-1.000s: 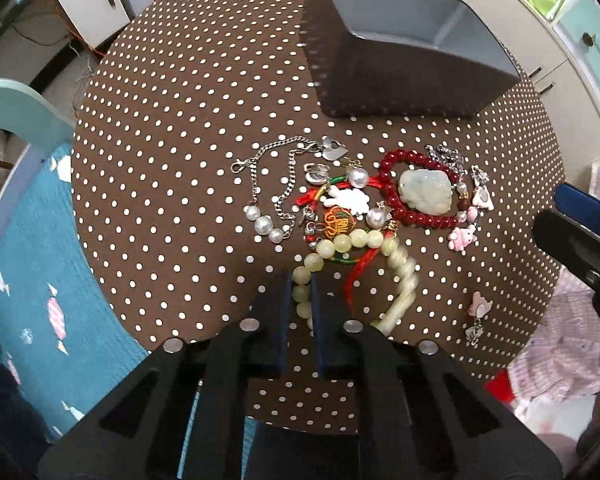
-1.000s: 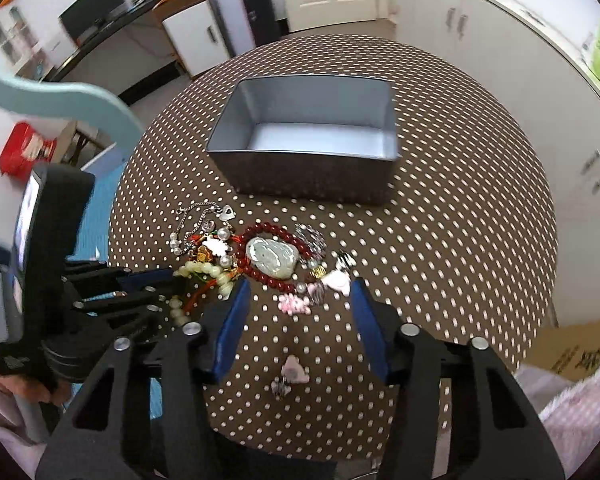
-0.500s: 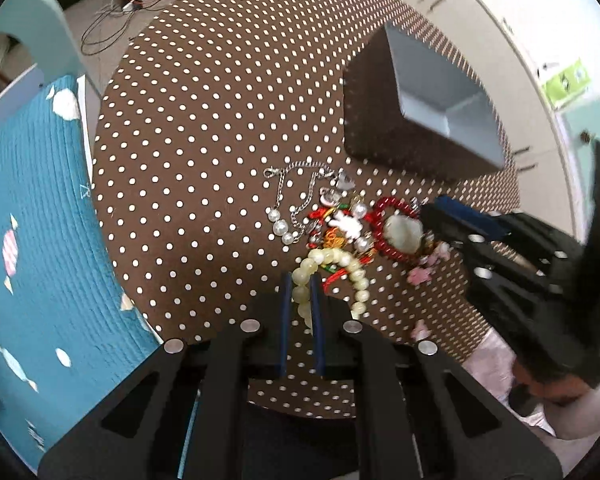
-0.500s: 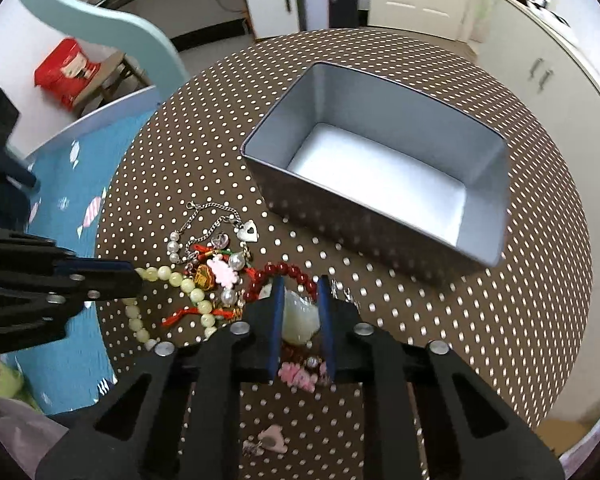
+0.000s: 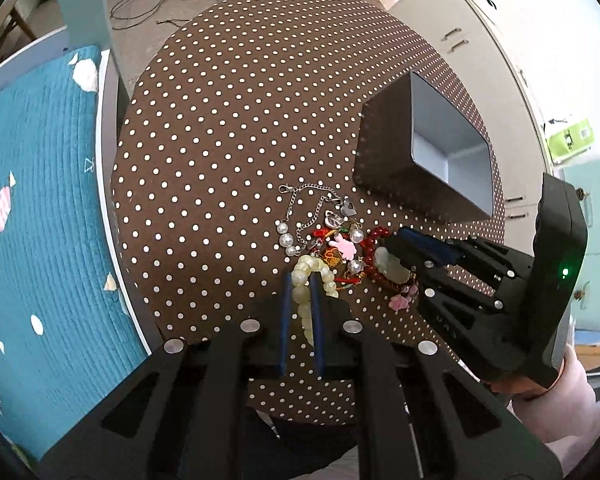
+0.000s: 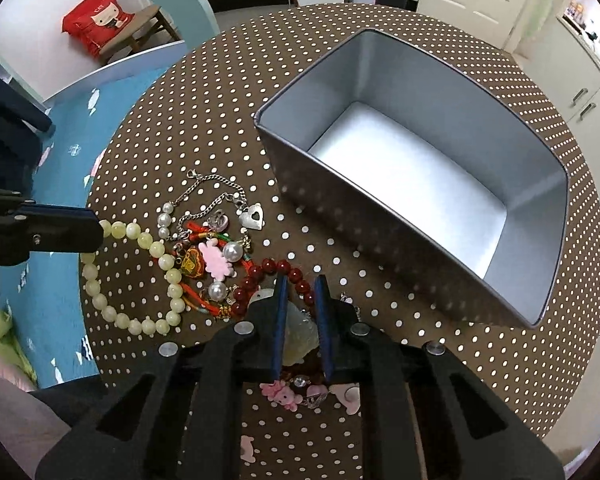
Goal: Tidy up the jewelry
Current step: 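Grasp the cream bead bracelet with the left tool while the right tool grasps the dark red bead bracelet, then carry both bracelets over the silver tin with both tools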
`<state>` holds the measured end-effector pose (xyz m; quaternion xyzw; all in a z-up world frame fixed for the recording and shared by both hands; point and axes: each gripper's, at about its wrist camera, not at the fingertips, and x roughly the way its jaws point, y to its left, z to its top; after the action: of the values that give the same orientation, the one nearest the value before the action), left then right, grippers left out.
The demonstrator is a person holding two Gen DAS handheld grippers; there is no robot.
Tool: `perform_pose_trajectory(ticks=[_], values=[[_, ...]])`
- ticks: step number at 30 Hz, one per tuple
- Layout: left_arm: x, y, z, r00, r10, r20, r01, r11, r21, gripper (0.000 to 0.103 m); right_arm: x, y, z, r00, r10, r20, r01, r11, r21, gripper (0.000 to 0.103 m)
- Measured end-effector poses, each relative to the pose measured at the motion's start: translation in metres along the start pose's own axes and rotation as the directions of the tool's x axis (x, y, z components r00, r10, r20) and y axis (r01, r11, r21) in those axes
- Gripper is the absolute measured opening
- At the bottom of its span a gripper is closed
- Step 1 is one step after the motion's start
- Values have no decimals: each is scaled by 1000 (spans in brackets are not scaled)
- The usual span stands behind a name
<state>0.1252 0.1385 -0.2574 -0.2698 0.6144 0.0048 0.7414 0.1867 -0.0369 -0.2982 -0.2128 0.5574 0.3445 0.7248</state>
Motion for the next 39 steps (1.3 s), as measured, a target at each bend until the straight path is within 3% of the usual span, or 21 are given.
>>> perform_pose_trajectory(ticks=[8,17,28,39], values=[[1,-2,5,1000,1,12,-1,1000,-17,9,6,6,0,998,-51,-33,47,992,-113,9],[-15,-10,10,998,-23,55,22,999,24,9,-3,-6,0,999,-7,-35,7,1000,2,7],[-38,-30,10,993,-55,106,42,992,117,9,-57,-10,-11,996,40,83,-51,990,134,7],[-67,-68,14,978,-130,165,79,955,285,9,-108,-5,-16,973,-35,229,-15,976,216,7]])
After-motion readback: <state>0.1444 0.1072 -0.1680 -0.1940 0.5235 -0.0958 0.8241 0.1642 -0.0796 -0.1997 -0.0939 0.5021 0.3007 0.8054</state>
